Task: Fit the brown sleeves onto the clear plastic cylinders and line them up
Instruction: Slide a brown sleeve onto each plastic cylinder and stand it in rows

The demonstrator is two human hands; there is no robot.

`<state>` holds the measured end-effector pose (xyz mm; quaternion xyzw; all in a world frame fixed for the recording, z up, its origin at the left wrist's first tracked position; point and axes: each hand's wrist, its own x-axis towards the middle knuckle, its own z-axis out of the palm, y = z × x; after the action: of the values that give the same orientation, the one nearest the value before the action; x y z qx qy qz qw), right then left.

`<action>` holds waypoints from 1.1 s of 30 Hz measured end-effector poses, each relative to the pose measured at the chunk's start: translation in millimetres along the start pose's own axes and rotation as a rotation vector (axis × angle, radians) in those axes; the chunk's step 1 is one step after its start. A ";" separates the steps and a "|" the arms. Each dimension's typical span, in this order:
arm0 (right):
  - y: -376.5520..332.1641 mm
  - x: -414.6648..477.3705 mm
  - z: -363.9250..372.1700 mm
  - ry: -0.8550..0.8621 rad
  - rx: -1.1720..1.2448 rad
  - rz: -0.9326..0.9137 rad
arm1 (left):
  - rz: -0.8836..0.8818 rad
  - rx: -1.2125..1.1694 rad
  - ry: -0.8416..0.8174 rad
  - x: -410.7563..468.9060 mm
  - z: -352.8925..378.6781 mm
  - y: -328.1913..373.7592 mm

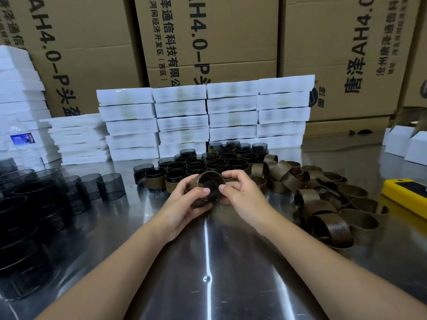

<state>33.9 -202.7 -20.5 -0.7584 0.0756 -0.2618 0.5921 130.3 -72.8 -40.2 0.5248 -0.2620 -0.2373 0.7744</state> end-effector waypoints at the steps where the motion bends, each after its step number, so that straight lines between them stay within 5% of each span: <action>1: -0.1 0.3 -1.2 -0.002 -0.009 0.004 | 0.002 0.007 -0.002 0.4 -0.4 -0.5; 16: -0.1 1.1 -1.4 -0.015 0.035 0.037 | 0.052 0.101 0.019 -2.7 -2.1 7.7; 33: 6.7 6.7 -0.7 -0.226 0.089 0.165 | -0.166 -0.167 -0.249 -10.2 9.0 12.2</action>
<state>40.6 -208.1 -24.6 -0.7472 0.0588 -0.1283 0.6494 117.8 -68.3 -27.5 0.4452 -0.2909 -0.3845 0.7545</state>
